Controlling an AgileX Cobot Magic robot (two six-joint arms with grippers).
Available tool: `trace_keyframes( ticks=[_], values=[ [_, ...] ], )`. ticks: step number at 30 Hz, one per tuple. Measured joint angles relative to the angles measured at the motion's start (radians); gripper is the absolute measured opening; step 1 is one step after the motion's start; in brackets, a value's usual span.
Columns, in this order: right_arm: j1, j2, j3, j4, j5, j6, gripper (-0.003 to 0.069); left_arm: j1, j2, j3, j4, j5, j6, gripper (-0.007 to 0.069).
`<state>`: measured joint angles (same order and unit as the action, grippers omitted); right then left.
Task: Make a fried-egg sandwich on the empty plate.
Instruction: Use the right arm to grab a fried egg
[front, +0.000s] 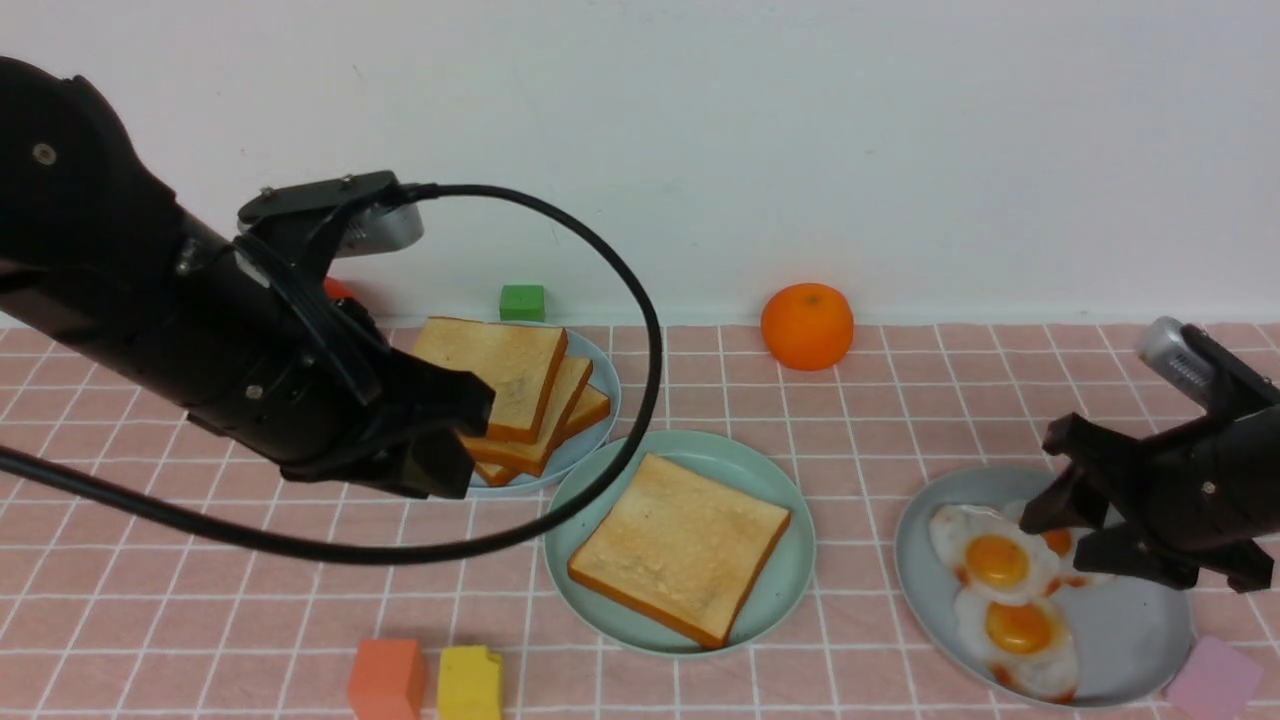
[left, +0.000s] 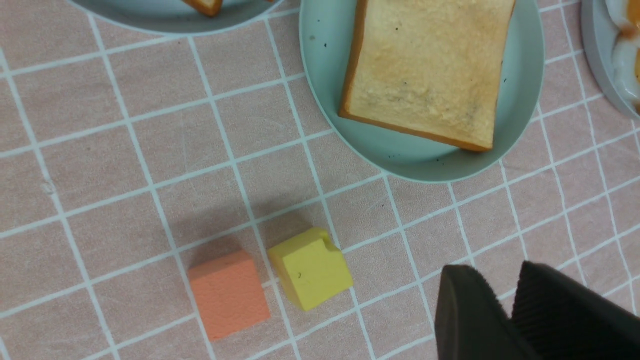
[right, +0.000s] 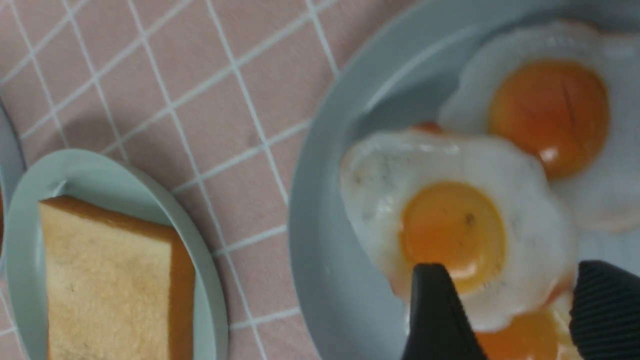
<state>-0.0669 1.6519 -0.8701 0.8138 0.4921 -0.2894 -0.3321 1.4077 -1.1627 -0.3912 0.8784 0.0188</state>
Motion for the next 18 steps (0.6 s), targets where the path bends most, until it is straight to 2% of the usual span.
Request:
trace_keyframes(
  ticks=[18],
  values=[
    [-0.004, 0.091, 0.000, 0.014, -0.045, -0.013, 0.0394, 0.000, 0.000, 0.000, 0.000, -0.002, 0.000, 0.0220]
  ],
)
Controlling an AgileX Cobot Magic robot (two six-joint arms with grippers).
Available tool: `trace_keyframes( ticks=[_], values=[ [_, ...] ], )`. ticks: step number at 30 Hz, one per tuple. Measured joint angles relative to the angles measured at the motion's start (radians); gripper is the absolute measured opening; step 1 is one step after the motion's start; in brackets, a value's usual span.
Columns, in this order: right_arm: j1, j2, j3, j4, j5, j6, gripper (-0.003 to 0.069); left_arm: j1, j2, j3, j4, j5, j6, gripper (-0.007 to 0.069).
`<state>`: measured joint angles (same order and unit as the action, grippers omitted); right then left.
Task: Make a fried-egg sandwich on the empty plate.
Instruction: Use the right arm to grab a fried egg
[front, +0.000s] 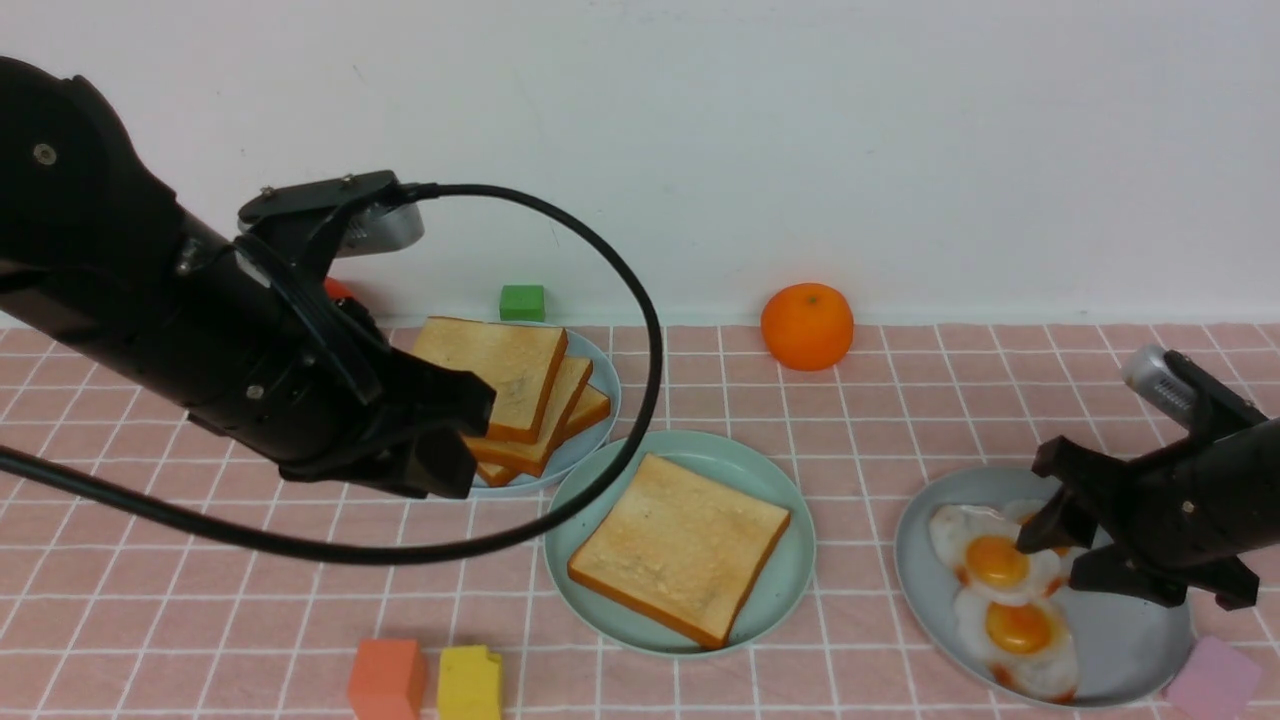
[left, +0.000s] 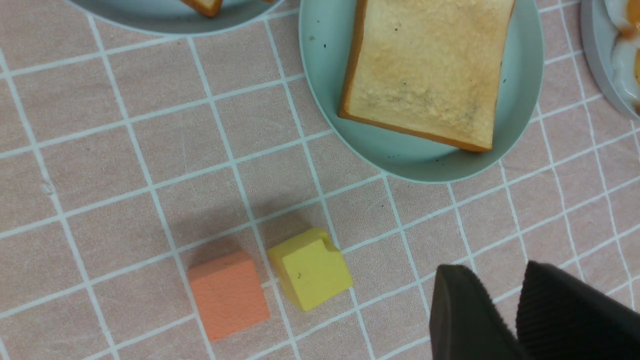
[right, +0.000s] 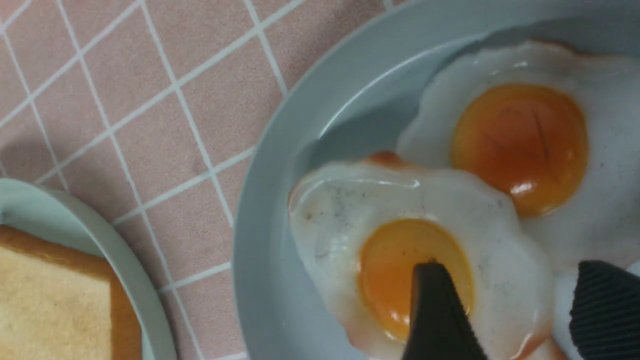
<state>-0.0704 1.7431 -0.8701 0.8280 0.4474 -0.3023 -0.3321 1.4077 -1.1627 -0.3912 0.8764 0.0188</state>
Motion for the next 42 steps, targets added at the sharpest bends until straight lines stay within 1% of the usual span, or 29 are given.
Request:
trace_keyframes(
  ticks=[6, 8, 10, 11, 13, 14, 16, 17, 19, 29, 32, 36, 40, 42],
  values=[
    [-0.003, 0.020, -0.002, 0.027, -0.003, 0.000, 0.0388, 0.000, 0.000, 0.000, 0.000, 0.001, 0.000, 0.0223],
    [-0.004, 0.024, -0.004, 0.040, -0.004, 0.000, 0.0360, 0.000, 0.000, 0.000, 0.000, 0.001, 0.000, 0.0223],
    [-0.005, 0.027, -0.004, 0.052, -0.007, 0.000, 0.0302, 0.000, 0.000, 0.001, 0.000, 0.001, 0.000, 0.0223],
    [-0.005, 0.029, -0.004, 0.055, -0.010, 0.000, 0.0286, 0.000, 0.000, 0.001, 0.000, 0.001, 0.000, 0.0223],
    [-0.005, 0.032, -0.004, 0.065, -0.016, 0.000, 0.0165, 0.000, 0.000, 0.001, 0.000, 0.001, 0.000, 0.0223],
    [-0.005, 0.034, -0.004, 0.069, -0.016, 0.000, 0.0118, 0.000, 0.000, 0.001, 0.000, 0.002, 0.000, 0.0225],
    [-0.005, 0.038, -0.004, 0.074, -0.016, -0.001, 0.0063, 0.000, 0.000, 0.001, 0.000, 0.002, 0.000, 0.0227],
    [-0.005, 0.039, -0.004, 0.075, -0.017, -0.003, 0.0013, 0.000, 0.000, 0.001, 0.000, 0.003, 0.000, 0.0230],
    [-0.005, 0.039, -0.004, 0.078, -0.018, -0.004, -0.0005, 0.000, 0.000, 0.001, 0.000, 0.003, 0.000, 0.0232],
    [-0.045, 0.019, -0.001, 0.077, 0.015, -0.021, -0.0006, 0.000, 0.000, 0.001, 0.000, 0.004, 0.000, 0.0237],
    [-0.048, -0.038, -0.001, 0.075, 0.032, -0.052, -0.0006, 0.000, 0.000, 0.001, 0.000, 0.004, 0.000, 0.0237],
    [-0.048, -0.073, -0.001, 0.073, 0.065, -0.058, -0.0006, 0.000, 0.001, 0.001, 0.000, 0.004, 0.000, 0.0237],
    [-0.048, -0.069, -0.001, 0.052, 0.115, -0.006, 0.0029, 0.000, 0.002, 0.001, 0.000, 0.004, 0.000, 0.0238],
    [-0.051, -0.052, -0.001, 0.051, 0.120, 0.023, 0.0081, 0.000, 0.002, 0.001, 0.000, 0.004, 0.000, 0.0239]
  ],
)
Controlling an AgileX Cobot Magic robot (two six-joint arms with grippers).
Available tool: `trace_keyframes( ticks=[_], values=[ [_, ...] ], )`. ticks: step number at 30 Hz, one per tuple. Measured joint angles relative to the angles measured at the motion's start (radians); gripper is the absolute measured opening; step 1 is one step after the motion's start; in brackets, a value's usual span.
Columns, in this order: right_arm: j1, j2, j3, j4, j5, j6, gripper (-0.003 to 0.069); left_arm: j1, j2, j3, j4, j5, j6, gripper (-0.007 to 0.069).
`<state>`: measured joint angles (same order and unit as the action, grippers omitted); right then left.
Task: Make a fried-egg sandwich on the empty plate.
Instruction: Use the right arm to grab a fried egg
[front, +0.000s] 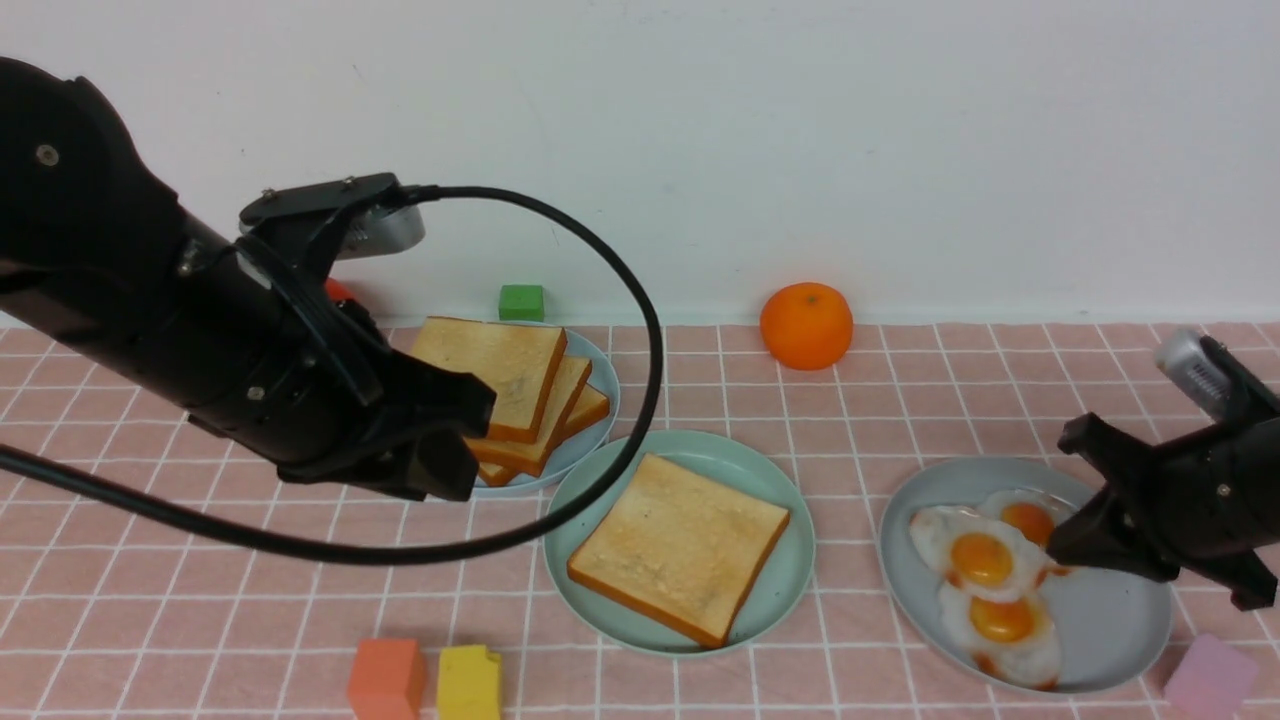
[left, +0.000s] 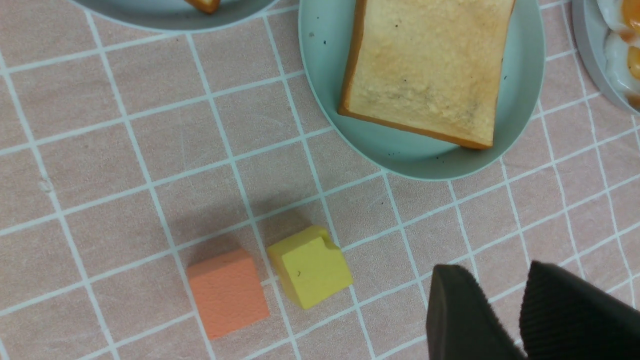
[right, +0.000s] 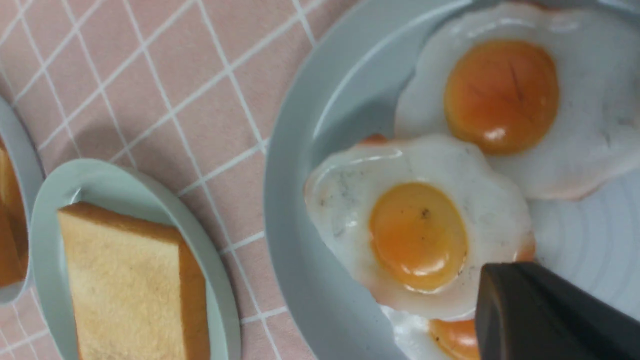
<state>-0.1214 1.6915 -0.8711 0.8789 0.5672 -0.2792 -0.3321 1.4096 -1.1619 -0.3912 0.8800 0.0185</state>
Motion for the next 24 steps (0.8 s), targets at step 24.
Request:
trace_keyframes(
  ticks=[24],
  values=[
    [-0.025, 0.110, 0.000, 0.216, -0.036, -0.132, 0.0222, 0.000, 0.000, 0.000, 0.000, 0.000, 0.000, 0.0239]
  ],
)
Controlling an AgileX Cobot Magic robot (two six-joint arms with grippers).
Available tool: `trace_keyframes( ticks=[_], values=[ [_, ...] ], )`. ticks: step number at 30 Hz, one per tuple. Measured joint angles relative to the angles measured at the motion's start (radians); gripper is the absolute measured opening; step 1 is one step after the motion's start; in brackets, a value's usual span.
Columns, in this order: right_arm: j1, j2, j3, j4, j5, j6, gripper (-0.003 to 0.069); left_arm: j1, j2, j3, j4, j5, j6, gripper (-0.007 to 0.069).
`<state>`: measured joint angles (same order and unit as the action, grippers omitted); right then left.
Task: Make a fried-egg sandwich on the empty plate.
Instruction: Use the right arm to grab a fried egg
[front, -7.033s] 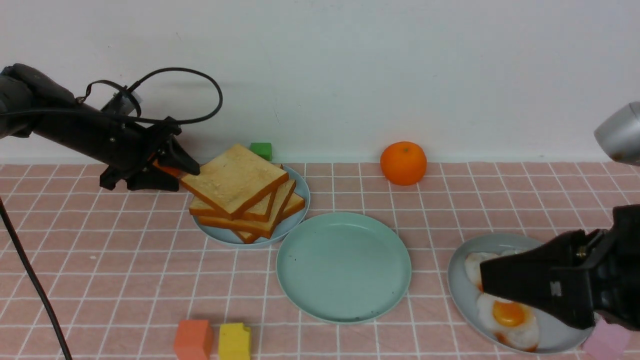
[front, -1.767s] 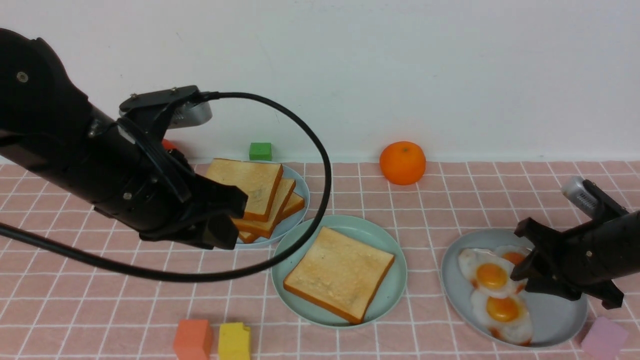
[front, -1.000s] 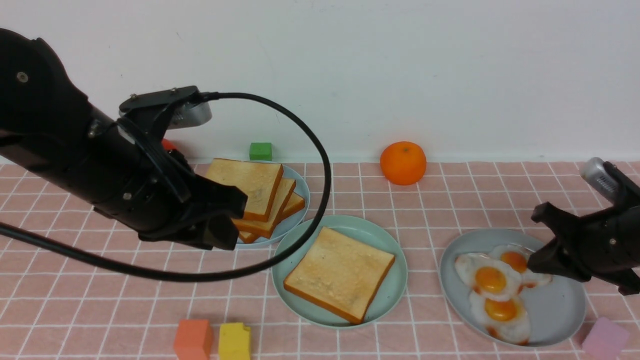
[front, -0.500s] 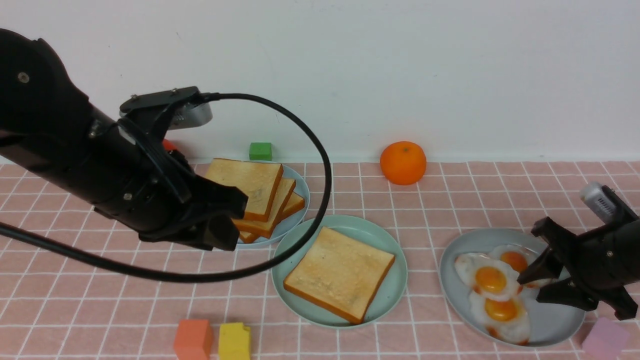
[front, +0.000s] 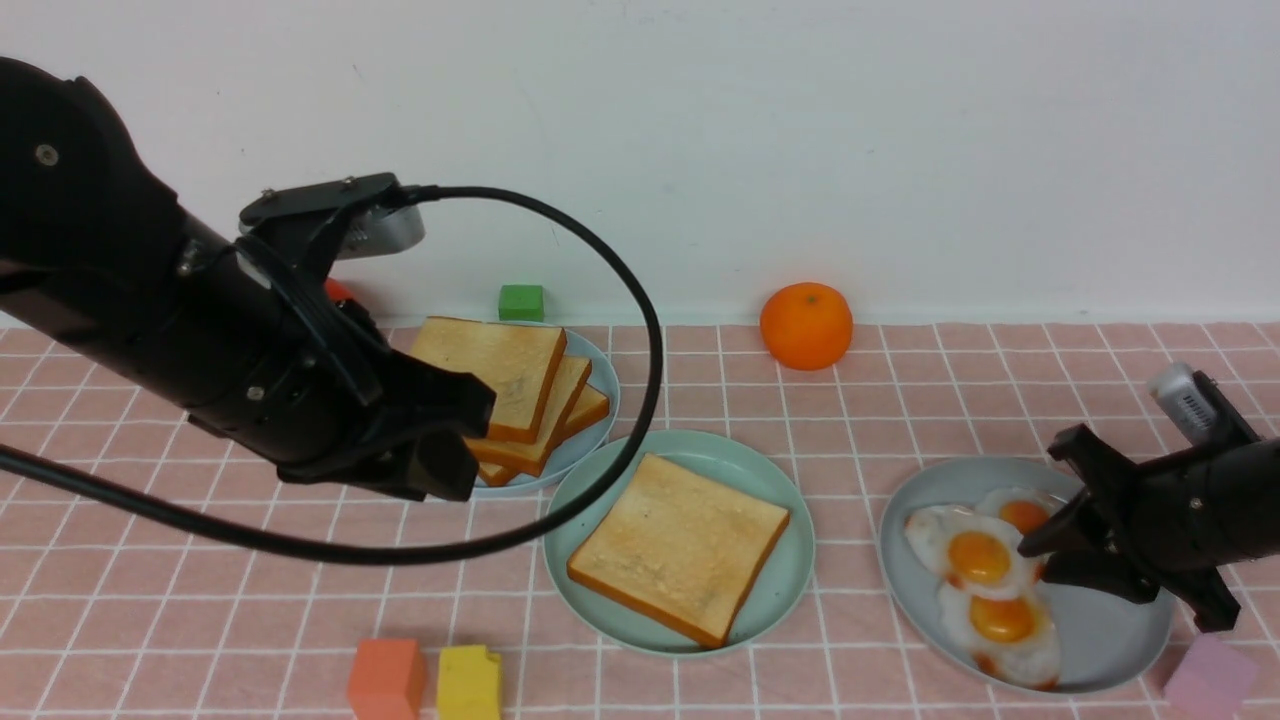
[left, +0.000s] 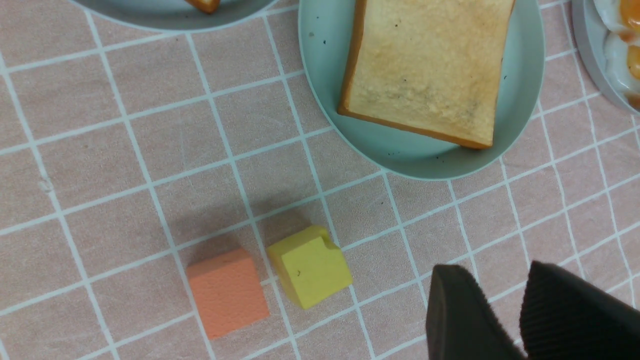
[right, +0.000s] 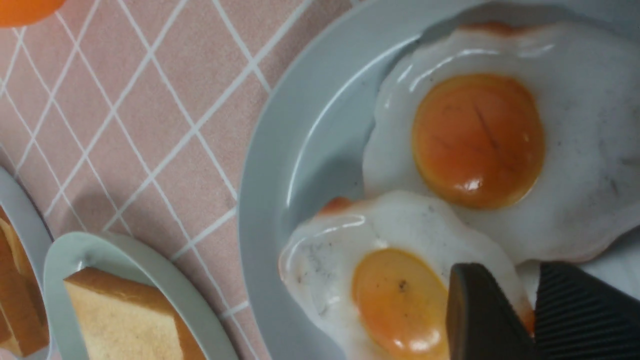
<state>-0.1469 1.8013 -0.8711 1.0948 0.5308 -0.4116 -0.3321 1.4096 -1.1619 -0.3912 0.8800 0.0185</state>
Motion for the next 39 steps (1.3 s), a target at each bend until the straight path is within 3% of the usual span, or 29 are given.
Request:
trace_keyframes(
  ticks=[11, 19, 39],
  values=[
    [0.000, 0.037, -0.002, 0.017, 0.000, -0.006, 0.0235, 0.000, 0.000, 0.000, 0.000, 0.000, 0.000, 0.0239],
    [-0.001, 0.040, -0.006, 0.024, 0.007, -0.010, 0.0132, 0.000, 0.000, 0.000, 0.000, 0.001, 0.000, 0.0239],
    [-0.006, -0.039, -0.001, -0.017, 0.026, -0.077, 0.0087, 0.000, 0.000, 0.000, 0.000, 0.007, 0.000, 0.0239]
  ],
)
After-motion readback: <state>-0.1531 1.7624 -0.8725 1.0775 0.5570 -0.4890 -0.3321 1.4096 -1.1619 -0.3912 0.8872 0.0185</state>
